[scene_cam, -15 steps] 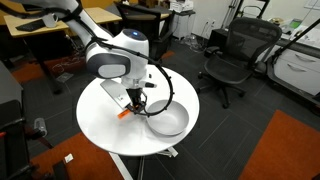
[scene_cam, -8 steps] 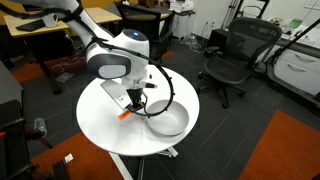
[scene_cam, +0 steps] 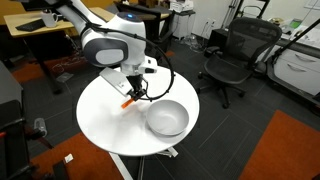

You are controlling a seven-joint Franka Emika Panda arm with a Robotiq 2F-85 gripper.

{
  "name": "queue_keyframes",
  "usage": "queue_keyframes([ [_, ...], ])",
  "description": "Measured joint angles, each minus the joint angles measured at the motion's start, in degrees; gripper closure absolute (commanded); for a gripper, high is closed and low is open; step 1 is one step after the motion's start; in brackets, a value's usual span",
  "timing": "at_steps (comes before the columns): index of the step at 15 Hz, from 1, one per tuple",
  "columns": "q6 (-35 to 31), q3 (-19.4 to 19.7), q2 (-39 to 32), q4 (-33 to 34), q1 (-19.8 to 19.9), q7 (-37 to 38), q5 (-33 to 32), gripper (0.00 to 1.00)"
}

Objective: Place the marker in the bowl

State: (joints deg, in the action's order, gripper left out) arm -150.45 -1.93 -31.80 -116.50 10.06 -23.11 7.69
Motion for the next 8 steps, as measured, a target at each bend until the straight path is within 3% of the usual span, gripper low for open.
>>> queue_keyframes([
  [8, -4.9, -0.5, 12.9, -4.3, 2.4, 0.1, 2.5, 0.95],
])
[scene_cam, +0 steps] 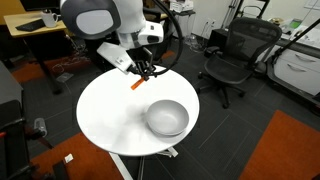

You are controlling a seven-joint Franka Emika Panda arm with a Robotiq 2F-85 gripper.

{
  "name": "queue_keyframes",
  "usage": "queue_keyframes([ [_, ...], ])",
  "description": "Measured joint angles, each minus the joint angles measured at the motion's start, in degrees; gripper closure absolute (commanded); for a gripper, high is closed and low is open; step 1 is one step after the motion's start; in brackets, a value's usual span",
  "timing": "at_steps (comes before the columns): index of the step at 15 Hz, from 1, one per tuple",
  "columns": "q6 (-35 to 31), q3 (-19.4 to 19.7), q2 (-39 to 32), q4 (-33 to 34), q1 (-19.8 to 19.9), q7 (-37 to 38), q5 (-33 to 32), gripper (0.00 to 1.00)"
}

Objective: Place the marker in the bowl

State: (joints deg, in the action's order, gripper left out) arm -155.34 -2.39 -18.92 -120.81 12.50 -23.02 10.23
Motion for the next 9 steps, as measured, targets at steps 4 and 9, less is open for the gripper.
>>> queue_keyframes([
  [4, 0.0, 2.5, 3.3, -0.2, 1.4, 3.3, 2.0, 0.95],
  [9, 2.0, 6.3, 3.4, 0.3, 1.6, 9.8, 2.1, 0.95],
])
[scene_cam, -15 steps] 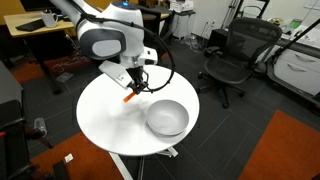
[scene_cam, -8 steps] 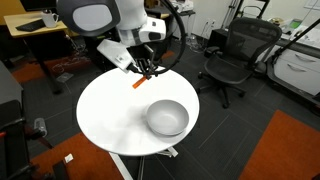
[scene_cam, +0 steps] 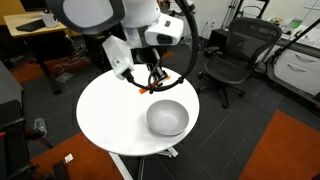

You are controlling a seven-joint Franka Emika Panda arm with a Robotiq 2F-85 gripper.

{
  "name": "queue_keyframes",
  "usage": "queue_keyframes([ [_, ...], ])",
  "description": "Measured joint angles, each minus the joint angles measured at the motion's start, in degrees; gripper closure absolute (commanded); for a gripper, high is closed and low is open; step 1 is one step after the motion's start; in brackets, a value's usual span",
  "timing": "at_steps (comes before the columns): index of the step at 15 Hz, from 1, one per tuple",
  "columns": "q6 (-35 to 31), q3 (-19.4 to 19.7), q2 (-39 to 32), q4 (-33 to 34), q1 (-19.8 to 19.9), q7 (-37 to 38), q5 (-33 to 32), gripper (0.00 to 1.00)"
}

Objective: Place the marker in the bowl

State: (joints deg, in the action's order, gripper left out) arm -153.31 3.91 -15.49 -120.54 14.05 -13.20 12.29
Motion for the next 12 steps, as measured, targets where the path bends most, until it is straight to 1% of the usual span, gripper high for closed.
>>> queue_keyframes([
  [1, 1.2, 0.6, -0.1, 0.3, 0.0, 1.2, 0.0, 0.95],
  [3, 3.9, 1.4, -0.5, 1.4, 0.0, 2.8, 0.0, 0.90],
  [4, 5.3, 1.8, -0.9, 2.1, 0.0, 3.6, 0.0, 0.95],
  [6, 7.6, 2.3, -1.7, 3.8, 0.1, 5.1, 0.0, 0.95],
  [12, 8.3, 3.4, -7.2, 9.6, 0.5, 7.7, 0.0, 0.95],
])
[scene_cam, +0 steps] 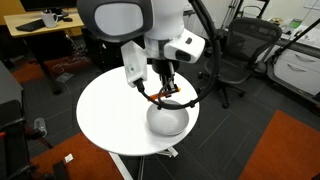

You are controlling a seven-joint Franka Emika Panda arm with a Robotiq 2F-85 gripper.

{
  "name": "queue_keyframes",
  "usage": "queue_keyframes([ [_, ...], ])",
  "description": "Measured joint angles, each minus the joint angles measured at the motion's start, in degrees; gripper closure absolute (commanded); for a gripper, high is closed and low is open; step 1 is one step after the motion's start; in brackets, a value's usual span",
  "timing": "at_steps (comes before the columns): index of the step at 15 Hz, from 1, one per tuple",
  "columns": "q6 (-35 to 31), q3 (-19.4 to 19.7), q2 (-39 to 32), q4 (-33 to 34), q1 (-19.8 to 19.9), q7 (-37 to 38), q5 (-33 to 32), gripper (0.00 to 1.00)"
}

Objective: Place the marker in the bowl

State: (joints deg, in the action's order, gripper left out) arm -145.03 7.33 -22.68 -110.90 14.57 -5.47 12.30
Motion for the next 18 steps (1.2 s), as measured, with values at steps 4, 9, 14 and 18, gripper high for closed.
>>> queue_keyframes([
  [4, 0.4, 0.0, -4.8, 3.6, 0.4, 0.5, 0.0, 0.95],
  [9, 2.5, 0.0, -10.0, 8.0, 1.3, 1.5, 0.0, 0.56],
  [14, 5.4, -0.2, -13.5, 12.2, 2.1, 2.6, 0.1, 0.26],
  [18, 7.0, -0.2, -14.9, 14.5, 2.4, 3.5, 0.2, 0.00],
])
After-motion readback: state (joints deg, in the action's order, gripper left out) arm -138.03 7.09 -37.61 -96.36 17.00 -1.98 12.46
